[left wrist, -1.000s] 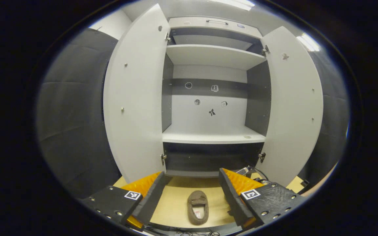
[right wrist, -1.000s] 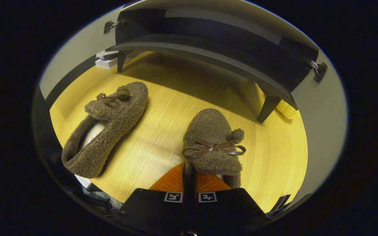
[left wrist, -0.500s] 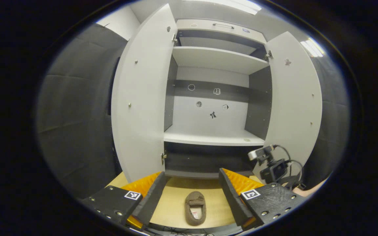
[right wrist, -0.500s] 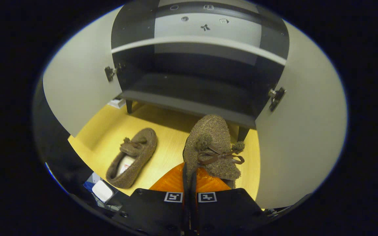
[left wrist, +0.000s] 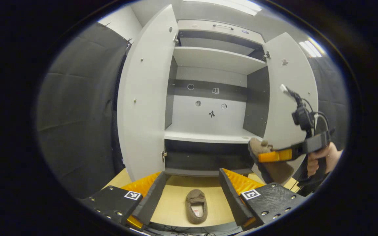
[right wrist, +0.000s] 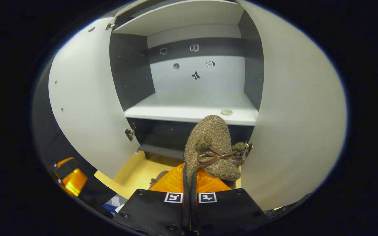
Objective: Grab one shoe with the right hand and put it into the shoe cabinet, grab the other shoe with the left hand and put it into the shoe cabinet; then close the right door with the right hand and the left door with the left hand.
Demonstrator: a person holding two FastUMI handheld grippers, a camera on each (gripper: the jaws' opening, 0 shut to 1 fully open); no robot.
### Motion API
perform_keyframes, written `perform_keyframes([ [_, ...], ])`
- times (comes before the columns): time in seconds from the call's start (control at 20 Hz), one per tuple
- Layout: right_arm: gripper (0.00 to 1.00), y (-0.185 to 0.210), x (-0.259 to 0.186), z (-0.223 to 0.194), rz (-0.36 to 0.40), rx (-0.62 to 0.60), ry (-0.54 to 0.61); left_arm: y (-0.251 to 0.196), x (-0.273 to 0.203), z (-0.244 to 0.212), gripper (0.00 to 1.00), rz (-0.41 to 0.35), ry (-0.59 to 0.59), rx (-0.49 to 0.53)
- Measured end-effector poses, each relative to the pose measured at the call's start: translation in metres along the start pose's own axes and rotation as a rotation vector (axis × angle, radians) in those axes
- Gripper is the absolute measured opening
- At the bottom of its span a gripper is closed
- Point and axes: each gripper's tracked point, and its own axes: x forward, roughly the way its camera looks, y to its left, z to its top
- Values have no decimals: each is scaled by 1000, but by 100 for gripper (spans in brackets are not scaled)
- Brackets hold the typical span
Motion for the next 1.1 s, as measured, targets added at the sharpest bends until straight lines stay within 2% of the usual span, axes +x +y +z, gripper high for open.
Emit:
perform_keyframes([
  [0.25, 3, 8, 16, 86, 32, -29, -121, -3, 4, 6, 94, -19, -11, 24],
  [0.6, 3, -8, 85, 177, 15, -17, -259, -4, 15, 21, 94, -4, -38, 16],
  [0.65, 0, -14, 98, 184, 6, -18, -261, -3, 17, 21, 94, 1, -38, 13],
  [0.7, 3, -19, 112, 190, -3, -17, -261, -2, 18, 23, 94, 6, -38, 11],
  [0.95, 3, -45, 168, 211, -19, 26, -260, 6, 23, 30, 94, 46, -40, 22],
  [1.1, 3, -57, 193, 208, -43, 37, -244, 9, 26, 35, 94, 71, -44, 25],
])
